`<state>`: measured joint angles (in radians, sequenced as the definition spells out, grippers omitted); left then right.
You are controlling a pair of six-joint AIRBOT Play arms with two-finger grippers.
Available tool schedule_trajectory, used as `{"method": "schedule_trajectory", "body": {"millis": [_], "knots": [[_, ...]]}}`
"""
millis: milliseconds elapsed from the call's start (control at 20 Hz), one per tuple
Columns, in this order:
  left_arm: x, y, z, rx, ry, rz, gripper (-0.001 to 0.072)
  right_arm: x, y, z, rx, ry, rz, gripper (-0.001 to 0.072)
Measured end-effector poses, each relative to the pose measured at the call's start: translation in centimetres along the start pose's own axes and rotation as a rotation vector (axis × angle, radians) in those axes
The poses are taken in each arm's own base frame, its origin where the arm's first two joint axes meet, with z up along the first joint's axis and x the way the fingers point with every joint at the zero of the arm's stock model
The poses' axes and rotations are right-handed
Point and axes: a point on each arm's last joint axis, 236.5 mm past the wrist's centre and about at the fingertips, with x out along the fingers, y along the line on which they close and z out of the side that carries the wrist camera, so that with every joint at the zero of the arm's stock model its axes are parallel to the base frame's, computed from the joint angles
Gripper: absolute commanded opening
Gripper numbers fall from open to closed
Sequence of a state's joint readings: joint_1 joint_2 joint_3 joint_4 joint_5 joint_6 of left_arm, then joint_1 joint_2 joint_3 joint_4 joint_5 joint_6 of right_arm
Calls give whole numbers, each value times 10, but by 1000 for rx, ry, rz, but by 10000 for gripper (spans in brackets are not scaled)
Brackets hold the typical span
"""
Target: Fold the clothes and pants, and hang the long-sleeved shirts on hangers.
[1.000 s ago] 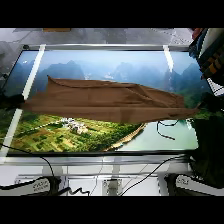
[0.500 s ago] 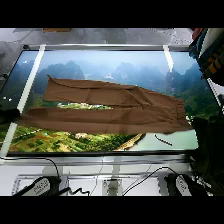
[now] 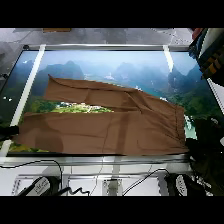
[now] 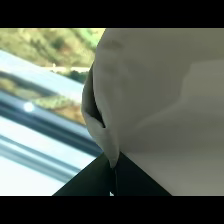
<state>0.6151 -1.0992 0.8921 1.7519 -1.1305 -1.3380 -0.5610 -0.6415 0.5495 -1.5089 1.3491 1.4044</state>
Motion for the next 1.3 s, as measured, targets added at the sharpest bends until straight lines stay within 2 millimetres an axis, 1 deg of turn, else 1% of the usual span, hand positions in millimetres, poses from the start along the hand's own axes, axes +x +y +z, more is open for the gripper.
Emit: {"method": "schedule_trajectory", "body": {"millis": [50, 100, 150, 200, 250, 350, 450, 550, 650, 750, 800, 900, 950, 1100, 1200, 1300], "knots": [[3, 0, -5, -4, 15, -3, 14, 0, -2, -4, 3, 14, -9, 103], [7, -1, -9, -7, 33, -10, 33, 1, -3, -7, 7, 26, -15, 373], [11, -4, -14, -9, 49, -19, 139, 1, -5, -9, 7, 35, -22, 620], [15, -6, -18, -11, 64, -30, 407, 1, -6, -11, 6, 41, -28, 692], [19, -9, -21, -13, 77, -38, 619, 1, -6, -12, 7, 46, -28, 693], [22, -11, -24, -16, 90, -47, 621, -1, -7, -11, 6, 44, -31, 692], [23, -11, -22, -28, 86, -48, 620, -5, -9, -3, 5, 10, -39, 692], [18, -8, -13, -58, 62, -42, 620, -12, -12, 16, 5, -65, -52, 691], [11, -4, 0, -105, 22, -40, 620, -22, -15, 42, 11, -169, -67, 690], [2, -9, 17, -157, -29, -76, 620, -29, -18, 66, 28, -254, -76, 690], [-2, -15, 27, -185, -64, -110, 620, -31, -20, 76, 36, -282, -78, 690], [-11, -35, 53, -260, -147, -214, 621, -28, -21, 90, 49, -308, -76, 690], [-16, -47, 68, -307, -192, -279, 620, -24, -22, 95, 54, -309, -74, 690], [-27, -84, 113, -413, -306, -464, 620, -3, -22, 110, 71, -294, -54, 690], [-29, -109, 139, -429, -349, -546, 621, 11, -17, 120, 95, -291, -20, 689], [-24, -137, 164, -418, -368, -597, 621, 21, -10, 132, 132, -309, 26, 689]]}}
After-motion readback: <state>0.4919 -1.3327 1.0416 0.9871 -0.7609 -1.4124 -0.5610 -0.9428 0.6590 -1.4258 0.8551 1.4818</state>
